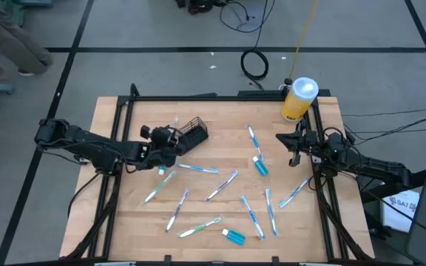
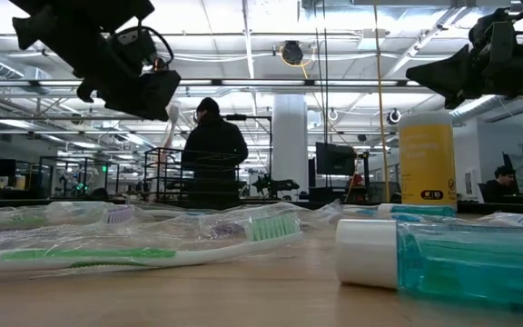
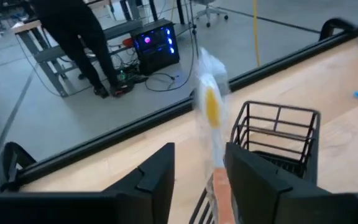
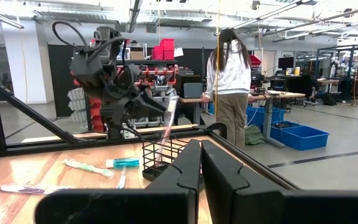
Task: Pick & Place toothbrushing station
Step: Put the green toothbrush into the black wire organizer
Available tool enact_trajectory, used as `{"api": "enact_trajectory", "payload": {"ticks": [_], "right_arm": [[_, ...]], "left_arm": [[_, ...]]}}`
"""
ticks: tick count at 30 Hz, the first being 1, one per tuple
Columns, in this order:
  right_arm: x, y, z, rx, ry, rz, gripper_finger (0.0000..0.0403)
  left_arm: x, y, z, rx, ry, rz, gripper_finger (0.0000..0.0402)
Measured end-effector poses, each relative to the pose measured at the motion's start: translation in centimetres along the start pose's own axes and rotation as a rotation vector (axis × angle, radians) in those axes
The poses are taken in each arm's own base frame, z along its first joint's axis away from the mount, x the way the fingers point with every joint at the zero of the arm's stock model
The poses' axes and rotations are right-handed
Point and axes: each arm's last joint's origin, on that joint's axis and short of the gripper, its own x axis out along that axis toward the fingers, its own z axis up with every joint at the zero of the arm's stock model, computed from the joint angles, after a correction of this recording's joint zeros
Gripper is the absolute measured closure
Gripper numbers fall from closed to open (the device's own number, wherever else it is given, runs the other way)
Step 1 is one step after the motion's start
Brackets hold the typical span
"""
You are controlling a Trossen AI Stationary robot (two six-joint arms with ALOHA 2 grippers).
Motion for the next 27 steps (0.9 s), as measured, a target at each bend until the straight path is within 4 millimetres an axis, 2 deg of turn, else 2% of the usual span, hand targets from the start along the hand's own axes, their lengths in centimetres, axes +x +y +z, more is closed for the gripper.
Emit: {"api": "enact_trajectory", "payload": {"ticks": [4,15,21,27], "right_arm": [[0.0,0.0,0.0,0.006,0.000,0.000,0.0394],[0.0,0.0,0.6,0.084,-0.062,0.008,0.0394],[0.5,0.2,1.1,0.164,-0.108,0.055,0.0394],[1.7,0.9,1.2,0.189,-0.126,0.117,0.0394]], "left_arm": [[-0.7,0.7,1.0,-0.008,0.004,-0.056,0.0237],[-3.2,2.8,2.9,-0.014,0.028,-0.273,0.0236],[-4.7,3.5,2.9,-0.009,0.048,-0.380,0.0236],[-5.7,3.1,2.7,0.049,0.041,-0.443,0.0236]]}}
